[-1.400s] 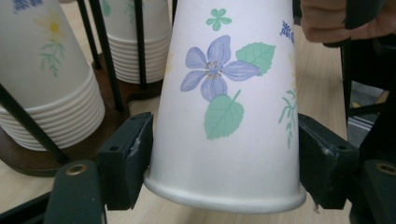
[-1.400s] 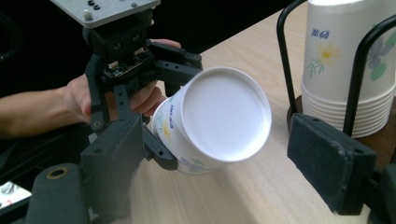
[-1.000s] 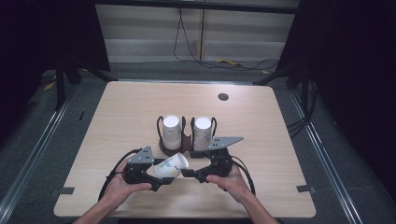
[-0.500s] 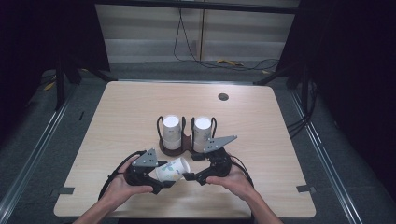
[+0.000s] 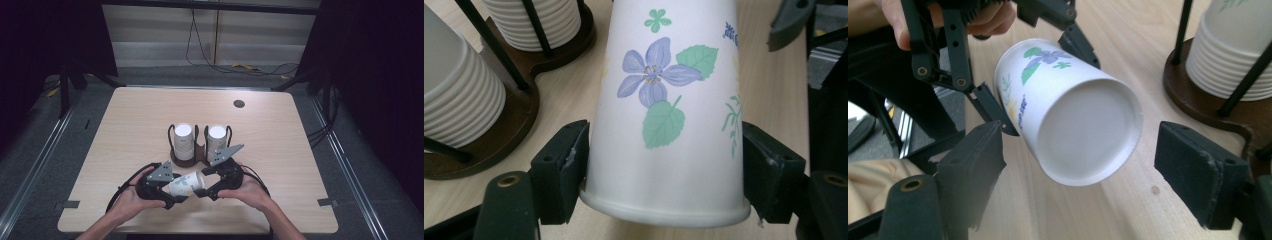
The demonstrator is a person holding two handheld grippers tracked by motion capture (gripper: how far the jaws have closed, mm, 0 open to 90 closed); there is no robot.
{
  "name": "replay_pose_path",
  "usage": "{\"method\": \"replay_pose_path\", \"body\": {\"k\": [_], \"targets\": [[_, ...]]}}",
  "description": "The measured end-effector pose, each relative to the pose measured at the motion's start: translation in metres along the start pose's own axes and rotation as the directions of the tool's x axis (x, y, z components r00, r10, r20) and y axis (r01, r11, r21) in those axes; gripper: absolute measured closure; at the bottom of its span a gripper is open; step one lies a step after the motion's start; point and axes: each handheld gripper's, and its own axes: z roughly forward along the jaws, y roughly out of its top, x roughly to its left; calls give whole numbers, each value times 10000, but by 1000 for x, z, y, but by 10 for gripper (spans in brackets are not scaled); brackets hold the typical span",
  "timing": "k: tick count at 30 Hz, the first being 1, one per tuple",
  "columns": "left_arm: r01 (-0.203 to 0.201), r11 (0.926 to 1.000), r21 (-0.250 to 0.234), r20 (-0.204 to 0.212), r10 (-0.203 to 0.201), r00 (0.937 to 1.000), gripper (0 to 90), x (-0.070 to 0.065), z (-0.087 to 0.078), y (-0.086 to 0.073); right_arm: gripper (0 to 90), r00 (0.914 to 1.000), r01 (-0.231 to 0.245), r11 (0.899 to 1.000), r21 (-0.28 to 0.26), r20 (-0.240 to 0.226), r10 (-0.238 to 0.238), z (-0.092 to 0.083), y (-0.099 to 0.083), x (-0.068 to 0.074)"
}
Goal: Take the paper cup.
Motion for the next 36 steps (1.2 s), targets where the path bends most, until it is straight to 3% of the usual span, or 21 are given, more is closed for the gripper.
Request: {"method": "replay_pose_path", "body": {"k": [6, 9, 14, 21, 26, 30, 34, 36], "targets": [[-157, 9998, 74, 33, 156, 9999, 276, -3, 2, 0, 201, 9999, -22, 9999, 124, 99, 21, 3, -1, -2], [-268, 9995, 191, 129, 266, 9996, 277, -7, 3, 0, 201, 9999, 79, 9985, 547, -136, -72, 6, -1, -2], [-536, 9978, 401, 256, 526, 9983, 278, -11, 6, 1, 201, 9987, 285, 9964, 802, -452, -250, 9, 0, 0], [-696, 9960, 557, 348, 677, 9971, 277, -11, 7, 2, 219, 9948, 885, 9818, 1681, -646, -786, 20, 1, 6], [-859, 9933, 776, 423, 828, 9957, 278, -11, 8, 2, 227, 9943, 981, 9803, 1716, -593, -892, 22, 1, 6], [-731, 9954, 623, 467, 702, 9964, 278, -12, 10, 2, 254, 9927, 1126, 9764, 1843, -635, -1025, 23, 1, 7], [-915, 9932, 724, 612, 872, 9943, 277, -15, 12, 4, 276, 9902, 1304, 9718, 1967, -757, -1175, 25, 0, 9], [-1015, 9914, 823, 711, 957, 9929, 276, -16, 14, 2, 299, 9854, 1640, 9620, 2183, -814, -1495, 26, -1, 11]]}}
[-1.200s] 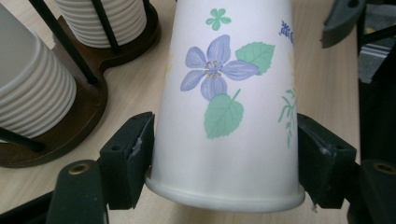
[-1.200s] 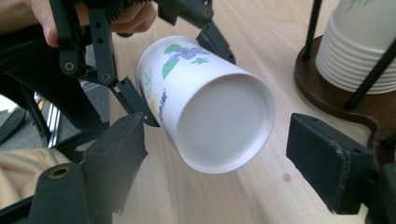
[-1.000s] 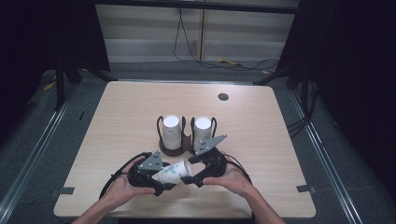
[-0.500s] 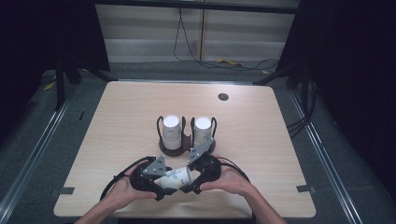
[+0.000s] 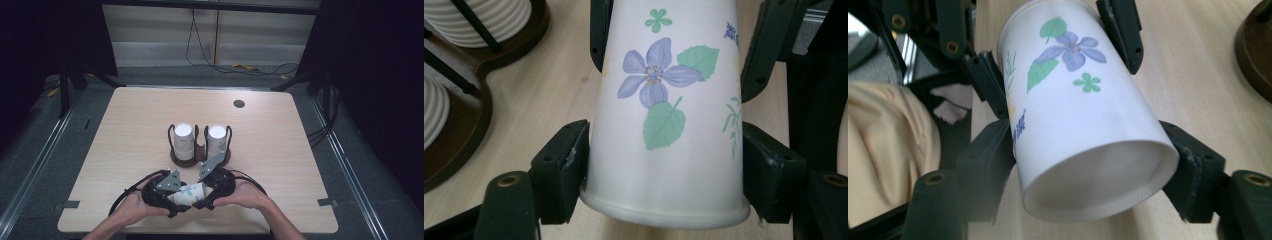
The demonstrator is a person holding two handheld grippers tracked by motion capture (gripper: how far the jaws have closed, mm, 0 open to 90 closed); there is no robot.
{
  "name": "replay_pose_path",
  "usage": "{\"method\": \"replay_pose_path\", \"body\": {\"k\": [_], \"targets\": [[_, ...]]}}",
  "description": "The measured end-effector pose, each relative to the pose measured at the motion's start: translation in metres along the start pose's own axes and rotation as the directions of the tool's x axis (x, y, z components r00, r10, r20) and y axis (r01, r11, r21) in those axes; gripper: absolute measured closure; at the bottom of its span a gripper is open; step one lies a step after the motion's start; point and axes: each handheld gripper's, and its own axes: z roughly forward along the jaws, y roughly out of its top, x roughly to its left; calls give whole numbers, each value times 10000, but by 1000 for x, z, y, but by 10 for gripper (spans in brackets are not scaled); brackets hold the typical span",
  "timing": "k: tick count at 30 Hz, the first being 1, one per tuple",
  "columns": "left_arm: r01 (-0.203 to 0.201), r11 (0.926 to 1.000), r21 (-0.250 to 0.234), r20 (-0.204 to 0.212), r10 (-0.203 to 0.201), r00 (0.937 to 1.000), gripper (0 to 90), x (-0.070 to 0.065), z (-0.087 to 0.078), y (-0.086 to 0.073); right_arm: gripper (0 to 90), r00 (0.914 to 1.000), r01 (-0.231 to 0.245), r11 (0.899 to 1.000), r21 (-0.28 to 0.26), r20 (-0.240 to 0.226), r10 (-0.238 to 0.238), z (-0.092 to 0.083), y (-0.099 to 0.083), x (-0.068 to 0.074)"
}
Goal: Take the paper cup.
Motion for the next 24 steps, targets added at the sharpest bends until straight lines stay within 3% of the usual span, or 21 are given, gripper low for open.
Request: {"method": "replay_pose_path", "body": {"k": [8, 10, 16, 17, 24], "targets": [[-96, 9999, 29, 131, 96, 9999, 248, -4, 0, -7, 351, 9985, 473, 9988, 157, -295, -468, 2, 0, 5], [-98, 9996, -249, 111, 101, 9999, 240, -3, 0, -8, 355, 9983, 496, 9987, 99, -301, -493, 0, 0, 6], [181, 9982, -569, 55, -179, 9998, 199, -2, -3, -9, 358, 9986, 450, 9989, -131, -264, -453, -4, -1, 5], [424, 9952, -878, 62, -420, 9991, 194, -1, -4, -11, 359, 9985, 458, 9986, -257, -293, -466, -5, -1, 5], [757, 9899, -1200, 68, -755, 9971, 159, 3, -6, -16, 362, 9994, 289, 9976, -621, -190, -301, -9, -3, 5]]}}
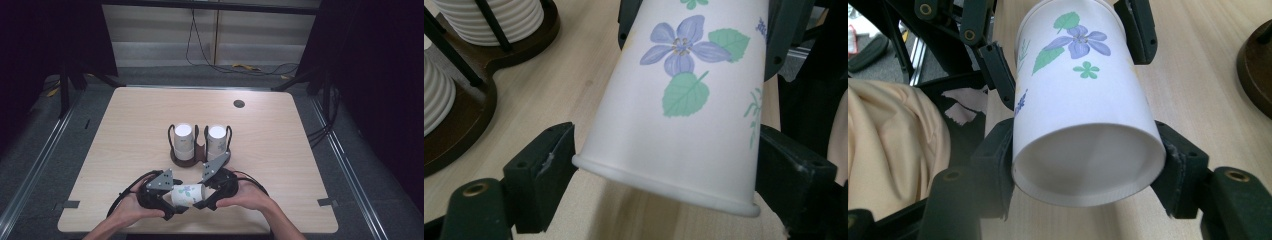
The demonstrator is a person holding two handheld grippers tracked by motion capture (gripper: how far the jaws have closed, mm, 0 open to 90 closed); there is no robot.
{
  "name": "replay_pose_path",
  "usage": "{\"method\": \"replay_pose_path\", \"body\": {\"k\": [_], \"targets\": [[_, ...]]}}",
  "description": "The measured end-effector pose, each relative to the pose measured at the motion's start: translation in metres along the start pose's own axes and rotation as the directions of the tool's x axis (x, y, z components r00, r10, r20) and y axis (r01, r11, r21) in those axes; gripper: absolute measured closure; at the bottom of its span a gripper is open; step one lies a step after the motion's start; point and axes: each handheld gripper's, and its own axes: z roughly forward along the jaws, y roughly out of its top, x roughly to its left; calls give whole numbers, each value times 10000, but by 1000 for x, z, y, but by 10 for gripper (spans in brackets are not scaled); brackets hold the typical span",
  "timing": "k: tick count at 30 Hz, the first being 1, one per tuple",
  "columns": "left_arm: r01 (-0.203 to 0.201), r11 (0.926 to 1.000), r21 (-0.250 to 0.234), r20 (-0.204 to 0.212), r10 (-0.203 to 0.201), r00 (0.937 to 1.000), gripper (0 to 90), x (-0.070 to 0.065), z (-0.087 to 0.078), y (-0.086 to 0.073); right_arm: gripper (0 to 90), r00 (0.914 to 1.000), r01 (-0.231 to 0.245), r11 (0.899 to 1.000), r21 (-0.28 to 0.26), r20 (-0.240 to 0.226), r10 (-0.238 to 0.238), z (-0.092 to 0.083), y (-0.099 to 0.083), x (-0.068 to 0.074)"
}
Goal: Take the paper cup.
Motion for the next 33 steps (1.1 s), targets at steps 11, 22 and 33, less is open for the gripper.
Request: {"method": "replay_pose_path", "body": {"k": [11, 22, 33], "targets": [[1114, 9915, -678, -216, -1131, 9934, 159, 12, -7, -7, 364, 9979, -309, 9952, -930, 538, 360, -10, -1, -4], [1665, 9740, -1535, -146, -1707, 9852, 158, 19, -17, -7, 364, 9937, -840, 9796, -1828, 573, 959, -17, -4, -8], [1516, 9702, -1888, -308, -1601, 9866, 158, 23, -28, 4, 366, 9862, -1241, 9505, -2850, 701, 1498, -28, -6, -9]]}}
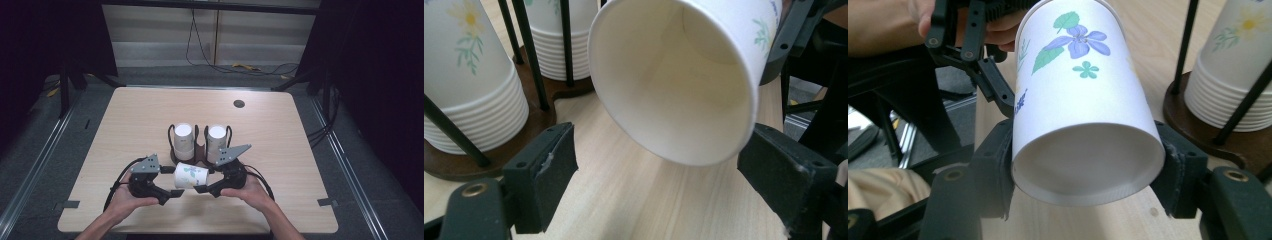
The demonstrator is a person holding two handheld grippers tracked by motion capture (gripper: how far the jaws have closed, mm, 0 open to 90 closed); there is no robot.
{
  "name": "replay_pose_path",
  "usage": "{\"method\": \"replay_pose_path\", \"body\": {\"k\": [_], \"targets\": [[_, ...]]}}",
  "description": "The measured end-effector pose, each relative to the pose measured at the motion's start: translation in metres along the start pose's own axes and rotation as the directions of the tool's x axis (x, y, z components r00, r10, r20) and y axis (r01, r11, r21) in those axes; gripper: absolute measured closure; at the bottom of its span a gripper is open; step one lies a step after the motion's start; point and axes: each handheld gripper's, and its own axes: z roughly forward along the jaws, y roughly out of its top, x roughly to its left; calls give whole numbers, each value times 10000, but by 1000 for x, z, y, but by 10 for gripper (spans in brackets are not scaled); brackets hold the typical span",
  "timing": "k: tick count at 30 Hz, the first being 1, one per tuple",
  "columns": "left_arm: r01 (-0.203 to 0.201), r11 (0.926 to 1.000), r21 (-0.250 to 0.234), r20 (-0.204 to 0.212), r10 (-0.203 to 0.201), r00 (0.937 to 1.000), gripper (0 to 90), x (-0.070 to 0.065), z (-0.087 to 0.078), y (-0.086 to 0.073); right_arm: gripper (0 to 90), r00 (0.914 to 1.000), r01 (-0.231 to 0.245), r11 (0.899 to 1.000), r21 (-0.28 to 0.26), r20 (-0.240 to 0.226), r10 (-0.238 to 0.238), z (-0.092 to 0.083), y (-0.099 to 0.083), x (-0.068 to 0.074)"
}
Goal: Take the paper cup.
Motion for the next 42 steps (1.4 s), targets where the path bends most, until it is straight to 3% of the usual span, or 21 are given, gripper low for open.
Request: {"method": "replay_pose_path", "body": {"k": [7, 12, 15, 21, 28, 37, 42], "targets": [[-127, 9999, -90, 97, 128, 9999, 158, 3, -1, 10, 366, 9997, -206, 9988, -449, 130, 212, -3, -3, -3], [188, 9970, -756, 311, -165, 9994, 156, 12, -2, 17, 367, 9995, -268, 9962, -831, 154, 282, -5, -3, -6], [241, 9947, -995, 219, -220, 9995, 156, 13, -6, 17, 367, 9993, -313, 9954, -905, 175, 330, -5, -5, -6], [82, 9952, -975, 161, -67, 9998, 156, 12, -9, 16, 366, 9991, -425, 9931, -1092, -17, 426, -2, -6, -6], [118, 9950, -993, 511, -67, 9987, 158, 11, -6, 15, 367, 9983, -476, 9911, -1241, -391, 431, 5, -7, -7], [364, 9887, -1457, 939, -228, 9953, 160, 10, -6, 17, 367, 9968, -493, 9874, -1507, -693, 391, 5, -6, -6], [102, 9881, -1534, 1010, 54, 9949, 164, 6, -3, 19, 367, 9958, -365, 9895, -1395, -881, 243, 9, -7, -5]]}}
